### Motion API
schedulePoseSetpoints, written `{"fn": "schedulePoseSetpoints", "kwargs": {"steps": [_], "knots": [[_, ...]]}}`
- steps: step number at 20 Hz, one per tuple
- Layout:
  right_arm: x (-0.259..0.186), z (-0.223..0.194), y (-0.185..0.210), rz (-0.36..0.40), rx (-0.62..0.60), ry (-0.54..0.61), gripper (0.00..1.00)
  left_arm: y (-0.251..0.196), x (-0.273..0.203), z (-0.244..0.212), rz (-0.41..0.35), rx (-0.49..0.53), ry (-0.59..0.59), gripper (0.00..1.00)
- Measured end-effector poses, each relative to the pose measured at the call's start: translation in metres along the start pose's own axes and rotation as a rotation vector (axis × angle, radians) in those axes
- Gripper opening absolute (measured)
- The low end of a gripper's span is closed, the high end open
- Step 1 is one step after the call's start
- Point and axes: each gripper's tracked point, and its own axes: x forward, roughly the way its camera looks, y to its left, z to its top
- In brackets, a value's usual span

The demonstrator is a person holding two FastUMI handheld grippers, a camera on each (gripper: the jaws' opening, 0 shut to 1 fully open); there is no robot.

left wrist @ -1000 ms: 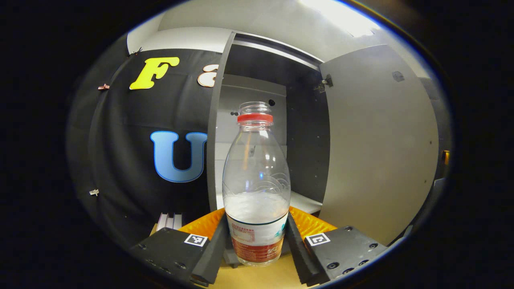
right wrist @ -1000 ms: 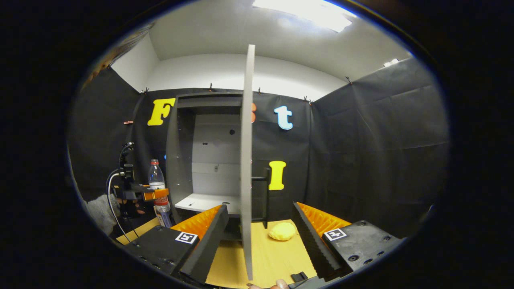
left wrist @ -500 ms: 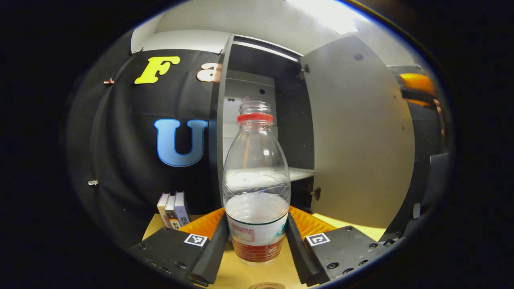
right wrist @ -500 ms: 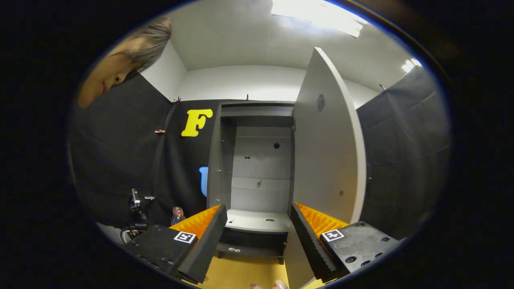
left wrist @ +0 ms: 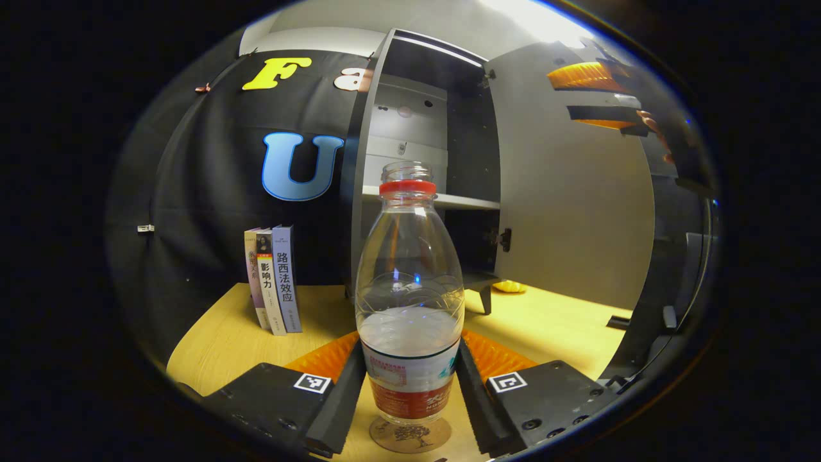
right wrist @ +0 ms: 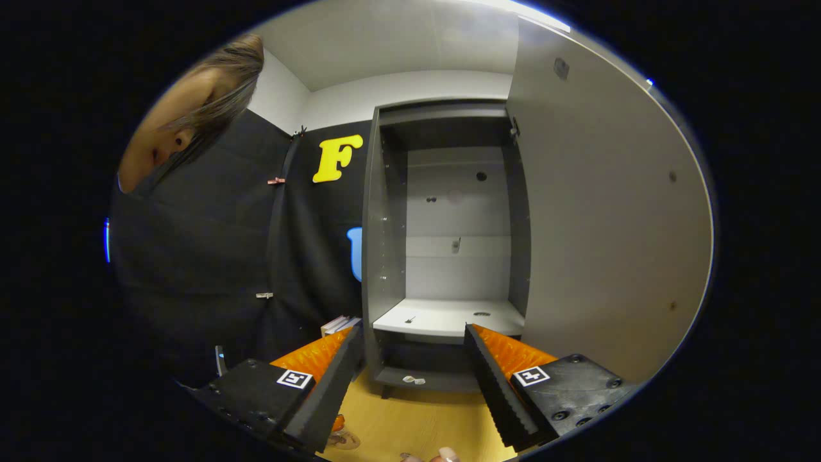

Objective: Open the cabinet door with the right hand, grasp the bottle in the cabinet with the left hand and place it on the coaster, then close the cabinet door with the right hand.

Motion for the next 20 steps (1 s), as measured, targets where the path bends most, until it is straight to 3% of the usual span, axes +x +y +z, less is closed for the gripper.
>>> {"fn": "schedulePoseSetpoints", "kwargs": {"steps": [9,18,20], "knots": [[0.017,-0.045,0.001,0.061,0.075,0.119,0.98,-0.010,0.007,-0.061,-0.010,0.061,0.023,0.75],[0.015,-0.054,0.002,0.092,0.081,0.158,0.98,-0.008,-0.004,-0.074,-0.008,0.065,0.055,0.79],[0.013,-0.053,0.005,0.095,0.085,0.159,0.98,-0.008,-0.003,-0.062,-0.004,0.046,0.035,0.84]]}}
